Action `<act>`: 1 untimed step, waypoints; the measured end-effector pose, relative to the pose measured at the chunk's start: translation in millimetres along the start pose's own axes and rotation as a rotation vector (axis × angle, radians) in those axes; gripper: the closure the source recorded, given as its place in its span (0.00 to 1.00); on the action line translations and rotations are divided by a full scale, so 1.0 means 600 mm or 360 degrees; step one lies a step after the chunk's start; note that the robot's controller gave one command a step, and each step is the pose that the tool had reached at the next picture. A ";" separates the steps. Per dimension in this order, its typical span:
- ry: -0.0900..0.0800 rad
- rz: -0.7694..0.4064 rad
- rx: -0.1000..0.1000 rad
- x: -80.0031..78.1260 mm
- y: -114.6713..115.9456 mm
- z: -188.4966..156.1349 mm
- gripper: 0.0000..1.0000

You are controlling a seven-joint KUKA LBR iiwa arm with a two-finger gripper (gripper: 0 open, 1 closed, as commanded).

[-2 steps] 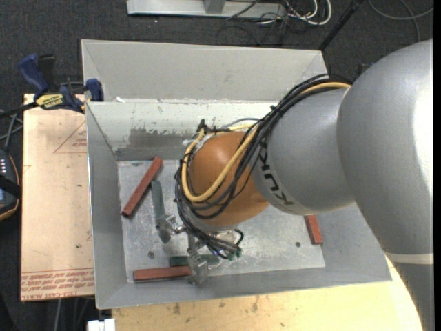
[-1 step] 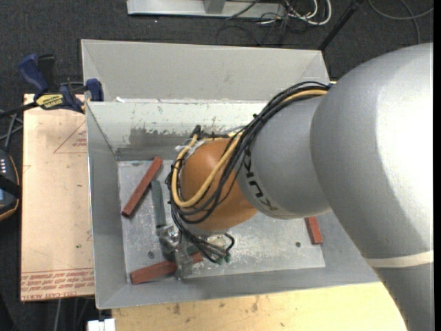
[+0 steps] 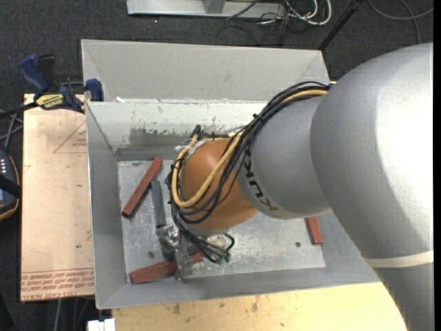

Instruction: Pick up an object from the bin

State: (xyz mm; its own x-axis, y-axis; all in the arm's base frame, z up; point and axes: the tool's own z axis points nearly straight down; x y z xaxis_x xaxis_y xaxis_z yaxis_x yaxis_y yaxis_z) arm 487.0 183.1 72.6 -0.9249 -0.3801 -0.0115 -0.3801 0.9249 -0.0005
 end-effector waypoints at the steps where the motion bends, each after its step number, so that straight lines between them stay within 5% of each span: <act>1: 0.0003 0.0001 0.0000 0.000 0.000 -0.004 1.00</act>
Offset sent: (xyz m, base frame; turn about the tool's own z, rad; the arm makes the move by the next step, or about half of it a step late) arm -0.0001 -0.0002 0.0140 0.0000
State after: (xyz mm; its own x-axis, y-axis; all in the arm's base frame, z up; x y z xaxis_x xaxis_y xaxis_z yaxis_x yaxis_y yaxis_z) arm 486.9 182.9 74.7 -0.9251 -0.3796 -0.0098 -0.3796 0.9251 -0.0005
